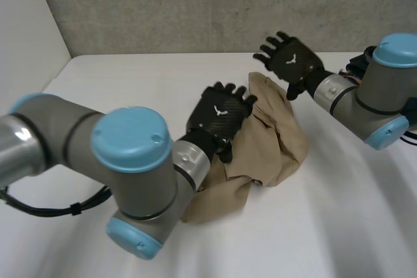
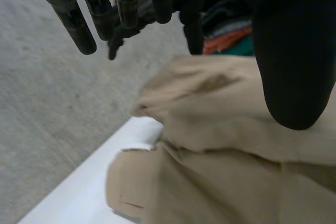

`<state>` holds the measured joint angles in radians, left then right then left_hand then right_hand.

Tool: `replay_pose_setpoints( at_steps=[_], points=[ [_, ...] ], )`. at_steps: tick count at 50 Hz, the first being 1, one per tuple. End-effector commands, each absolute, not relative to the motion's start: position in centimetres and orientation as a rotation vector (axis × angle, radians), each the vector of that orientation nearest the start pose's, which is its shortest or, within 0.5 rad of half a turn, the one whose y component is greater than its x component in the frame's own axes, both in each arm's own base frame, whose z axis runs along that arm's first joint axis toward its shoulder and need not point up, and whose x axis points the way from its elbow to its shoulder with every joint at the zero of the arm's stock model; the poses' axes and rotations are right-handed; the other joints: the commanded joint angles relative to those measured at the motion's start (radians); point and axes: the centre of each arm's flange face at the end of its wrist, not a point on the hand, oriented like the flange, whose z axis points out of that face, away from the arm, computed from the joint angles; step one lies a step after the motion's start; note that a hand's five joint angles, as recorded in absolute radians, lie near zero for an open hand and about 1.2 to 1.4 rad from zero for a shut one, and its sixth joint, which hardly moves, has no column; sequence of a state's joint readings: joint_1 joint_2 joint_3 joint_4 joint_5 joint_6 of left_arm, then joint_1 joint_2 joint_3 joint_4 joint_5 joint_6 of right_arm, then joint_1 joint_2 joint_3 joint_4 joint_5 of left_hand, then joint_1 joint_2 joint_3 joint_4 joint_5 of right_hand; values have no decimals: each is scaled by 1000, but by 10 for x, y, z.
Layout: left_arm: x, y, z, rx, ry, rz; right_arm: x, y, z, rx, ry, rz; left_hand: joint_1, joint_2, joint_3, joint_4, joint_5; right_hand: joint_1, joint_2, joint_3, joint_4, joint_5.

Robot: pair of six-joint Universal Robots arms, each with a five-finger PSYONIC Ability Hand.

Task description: Fold the laundry.

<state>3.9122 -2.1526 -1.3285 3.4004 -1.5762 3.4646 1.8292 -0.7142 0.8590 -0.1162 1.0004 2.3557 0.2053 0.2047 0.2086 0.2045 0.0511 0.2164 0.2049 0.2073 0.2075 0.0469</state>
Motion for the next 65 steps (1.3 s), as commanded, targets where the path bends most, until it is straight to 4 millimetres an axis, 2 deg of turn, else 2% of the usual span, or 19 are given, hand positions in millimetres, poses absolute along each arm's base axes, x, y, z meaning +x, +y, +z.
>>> replay_pose_setpoints(
  at_steps=[1, 5, 8, 11, 12, 16, 20, 21, 24, 28, 31, 35, 42, 43, 47, 50, 53, 60, 65],
  points=[
    [-407, -205, 156, 1474, 2174, -2212, 308, -413, 154, -1794, 1438, -2070, 151, 152, 148, 152, 131, -24, -13, -15, -15, -29],
    [-408, -206, 142, 1541, 2167, -2131, 315, -415, 137, -1865, 1372, -2066, 580, 580, 576, 580, 559, 61, 72, 70, 69, 56],
    [-407, -210, 144, 1543, 2137, -2117, 322, -415, 127, -1871, 1345, -2060, 1128, 1129, 1125, 1129, 1108, 444, 456, 453, 453, 439],
    [-403, -228, 160, 1451, 2082, -2179, 326, -420, 126, -1870, 1327, -2100, 1191, 1192, 1188, 1192, 1171, 1178, 1189, 1187, 1187, 1173],
    [-402, -234, 165, 1417, 2061, -2205, 326, -422, 127, -1869, 1324, -2118, 1191, 1192, 1188, 1192, 1171, 1180, 1191, 1189, 1189, 1175],
    [-394, -273, 211, 1176, 1885, -2413, 322, -445, 160, -1794, 1308, -2367, 1191, 1192, 1188, 1192, 1171, 1180, 1191, 1189, 1189, 1175],
    [-371, -320, 287, 840, 1608, -2658, 315, -462, 237, -1412, 1284, -2734, 1191, 1192, 1188, 1192, 1171, 1180, 1191, 1189, 1189, 1175],
    [-366, -328, 300, 784, 1558, -2692, 308, -460, 268, -1202, 1274, -2813, 1191, 1192, 1188, 1192, 1171, 1180, 1191, 1189, 1189, 1175],
    [-345, -349, 341, 602, 1444, -2771, 297, -445, 316, -904, 1228, -2837, 1191, 1192, 1188, 1192, 1171, 1180, 1191, 1189, 1189, 1175],
    [-327, -363, 362, 512, 1464, -2803, 293, -413, 333, -889, 1242, -2753, 1191, 1192, 1188, 1192, 1171, 1180, 1191, 1189, 1189, 1175],
    [-319, -369, 357, 522, 1538, -2784, 294, -394, 328, -926, 1294, -2701, 1191, 1192, 1188, 1192, 1171, 1180, 1191, 1189, 1189, 1175],
    [-306, -383, 328, 568, 1717, -2701, 298, -363, 291, -1021, 1467, -2527, 1191, 1192, 1188, 1192, 1171, 1180, 1191, 1189, 1189, 1175],
    [-286, -395, 225, 673, 2078, -2401, 312, -313, 196, -1230, 1762, -2147, 1191, 1192, 1188, 1192, 1171, 1180, 1191, 1189, 1189, 1175],
    [-282, -395, 199, 695, 2150, -2320, 316, -304, 180, -1274, 1800, -2085, 1191, 1192, 1188, 1192, 1171, 1180, 1191, 1189, 1189, 1175],
    [-271, -389, 151, 739, 2284, -2128, 325, -287, 150, -1377, 1875, -1976, 1043, 1044, 1040, 1044, 1023, 1180, 1191, 1189, 1189, 1175],
    [-266, -379, 143, 760, 2334, -2048, 327, -281, 141, -1420, 1910, -1936, 705, 706, 702, 706, 685, 1180, 1191, 1189, 1189, 1175],
    [-259, -360, 161, 769, 2345, -2024, 326, -273, 140, -1449, 1945, -1891, 338, 338, 334, 338, 317, 1180, 1191, 1189, 1189, 1175],
    [-247, -308, 203, 779, 2293, -2084, 322, -264, 147, -1409, 1978, -1864, 255, 255, 251, 256, 234, 1180, 1191, 1189, 1189, 1175],
    [-242, -264, 201, 867, 2304, -2026, 318, -261, 145, -1386, 2009, -1849, 176, 176, 172, 176, 155, 1180, 1191, 1189, 1189, 1175]
  ],
)
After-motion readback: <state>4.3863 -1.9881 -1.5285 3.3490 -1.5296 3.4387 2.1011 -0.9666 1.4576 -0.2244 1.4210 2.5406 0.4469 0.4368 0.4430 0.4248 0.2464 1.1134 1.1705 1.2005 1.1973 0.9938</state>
